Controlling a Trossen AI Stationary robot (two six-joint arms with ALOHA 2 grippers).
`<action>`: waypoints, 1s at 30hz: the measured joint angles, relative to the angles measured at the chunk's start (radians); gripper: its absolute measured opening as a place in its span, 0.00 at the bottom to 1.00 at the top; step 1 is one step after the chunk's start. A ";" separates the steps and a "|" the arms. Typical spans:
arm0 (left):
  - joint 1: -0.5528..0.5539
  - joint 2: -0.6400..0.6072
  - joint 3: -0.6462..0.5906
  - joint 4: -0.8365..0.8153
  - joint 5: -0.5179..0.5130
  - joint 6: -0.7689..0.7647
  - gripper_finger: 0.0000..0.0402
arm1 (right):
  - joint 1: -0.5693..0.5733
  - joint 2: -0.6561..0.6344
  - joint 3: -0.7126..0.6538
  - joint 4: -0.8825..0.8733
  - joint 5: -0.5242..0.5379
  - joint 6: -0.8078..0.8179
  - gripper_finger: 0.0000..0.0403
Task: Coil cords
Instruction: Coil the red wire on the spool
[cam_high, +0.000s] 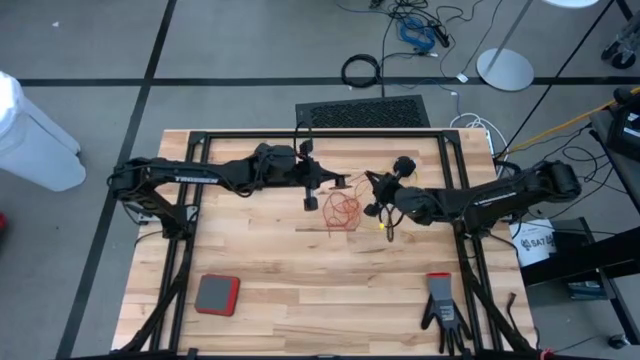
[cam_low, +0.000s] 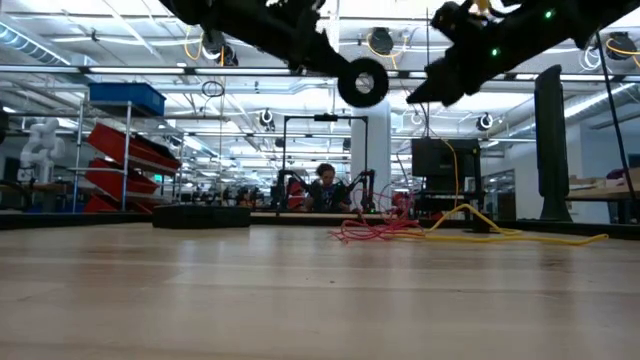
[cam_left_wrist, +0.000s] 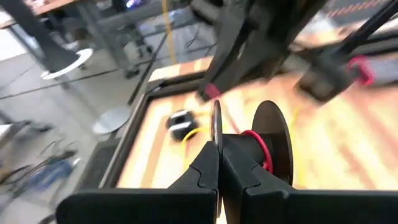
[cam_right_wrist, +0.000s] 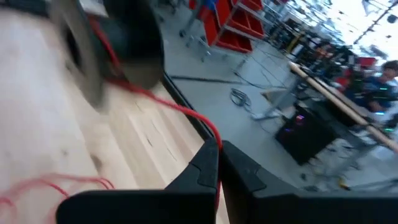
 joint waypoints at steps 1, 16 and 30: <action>-0.001 0.010 0.000 0.011 -0.029 0.017 0.00 | 0.000 -0.010 0.000 0.007 -0.018 0.007 0.00; -0.003 0.186 0.000 0.335 -0.237 0.100 0.00 | -0.012 0.041 0.001 0.212 -0.181 0.053 0.00; -0.013 0.221 0.023 0.479 -0.280 0.047 0.00 | -0.060 0.232 0.002 0.485 -0.179 0.004 0.00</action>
